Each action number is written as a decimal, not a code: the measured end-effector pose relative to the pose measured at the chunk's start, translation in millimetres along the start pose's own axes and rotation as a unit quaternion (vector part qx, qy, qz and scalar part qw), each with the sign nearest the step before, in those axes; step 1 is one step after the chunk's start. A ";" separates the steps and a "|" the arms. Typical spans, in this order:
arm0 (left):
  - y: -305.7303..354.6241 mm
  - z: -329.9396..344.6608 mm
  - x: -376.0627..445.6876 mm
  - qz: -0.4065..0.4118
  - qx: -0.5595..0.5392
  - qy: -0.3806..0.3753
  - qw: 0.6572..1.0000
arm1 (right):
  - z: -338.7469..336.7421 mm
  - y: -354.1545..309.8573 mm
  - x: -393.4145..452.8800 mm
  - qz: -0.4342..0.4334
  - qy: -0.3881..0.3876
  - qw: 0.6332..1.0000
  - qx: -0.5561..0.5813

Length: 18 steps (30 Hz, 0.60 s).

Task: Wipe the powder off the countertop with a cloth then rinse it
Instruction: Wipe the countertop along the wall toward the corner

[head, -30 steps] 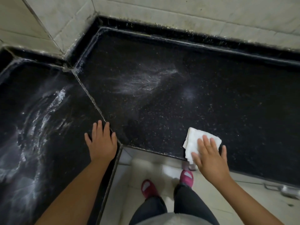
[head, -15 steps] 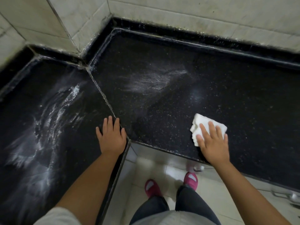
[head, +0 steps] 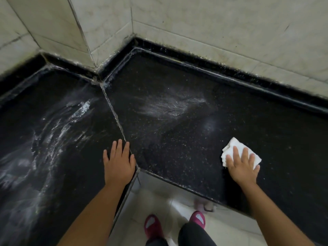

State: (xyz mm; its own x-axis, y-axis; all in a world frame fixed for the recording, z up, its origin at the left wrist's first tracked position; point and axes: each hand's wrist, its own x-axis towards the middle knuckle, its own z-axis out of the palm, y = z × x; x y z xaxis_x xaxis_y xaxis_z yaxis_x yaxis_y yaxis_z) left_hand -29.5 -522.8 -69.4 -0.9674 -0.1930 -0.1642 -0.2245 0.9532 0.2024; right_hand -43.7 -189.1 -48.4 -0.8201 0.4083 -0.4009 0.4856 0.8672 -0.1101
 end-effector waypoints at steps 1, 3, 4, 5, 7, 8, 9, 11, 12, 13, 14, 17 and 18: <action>0.0 1.1 0.9 0.002 -0.003 0.002 1.000 | -4.1 -11.7 10.9 0.005 0.000 1.000 0.002; 0.4 3.4 2.1 0.005 -0.011 0.014 1.000 | -9.1 -41.3 28.3 -0.009 -0.003 1.000 -0.007; 0.4 3.9 3.4 0.005 -0.017 0.020 1.000 | -8.8 -58.5 33.4 -0.028 -0.008 0.999 -0.018; 0.0 4.6 4.9 0.004 -0.021 0.020 1.000 | -5.3 -77.1 36.2 -0.055 -0.013 0.998 -0.031; -1.8 4.3 6.2 -0.002 -0.003 0.006 1.000 | 7.5 -116.5 28.6 -0.127 -0.031 0.989 -0.075; -2.8 4.3 6.7 -0.001 0.005 0.001 1.000 | 14.8 -135.8 18.1 -0.171 -0.042 0.979 -0.100; -3.0 3.3 7.7 0.003 0.005 0.004 1.000 | 26.9 -153.1 5.2 -0.221 -0.048 0.966 -0.126; -4.0 3.1 8.5 0.005 -0.001 0.005 1.000 | 49.4 -173.7 -23.3 -0.323 -0.040 0.934 -0.145; -3.7 3.1 7.9 0.004 -0.001 0.004 1.000 | 56.6 -177.2 -34.9 -0.353 -0.028 0.921 -0.161; -3.3 3.4 7.5 0.000 -0.007 0.010 1.000 | 63.3 -176.3 -45.4 -0.362 -0.005 0.918 -0.159; -2.8 3.3 7.5 -0.006 -0.013 0.016 1.000 | 71.2 -171.5 -54.7 -0.378 -0.016 0.914 -0.145; -3.3 6.2 7.4 -0.005 -0.019 0.023 1.000 | 82.6 -128.0 -73.2 -0.420 -0.039 0.891 -0.166; -3.2 7.4 7.2 -0.004 -0.016 0.025 1.000 | 80.3 -106.9 -72.3 -0.435 -0.025 0.887 -0.155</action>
State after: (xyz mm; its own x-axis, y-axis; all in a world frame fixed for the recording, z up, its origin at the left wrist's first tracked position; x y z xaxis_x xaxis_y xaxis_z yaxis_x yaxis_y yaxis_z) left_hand -34.8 -525.5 -78.4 -0.9702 -0.2116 -0.1183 -0.2342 0.9440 0.2323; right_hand -12.1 -334.2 -80.6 -0.8256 -0.4591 -0.3281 -0.4364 0.8881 -0.1445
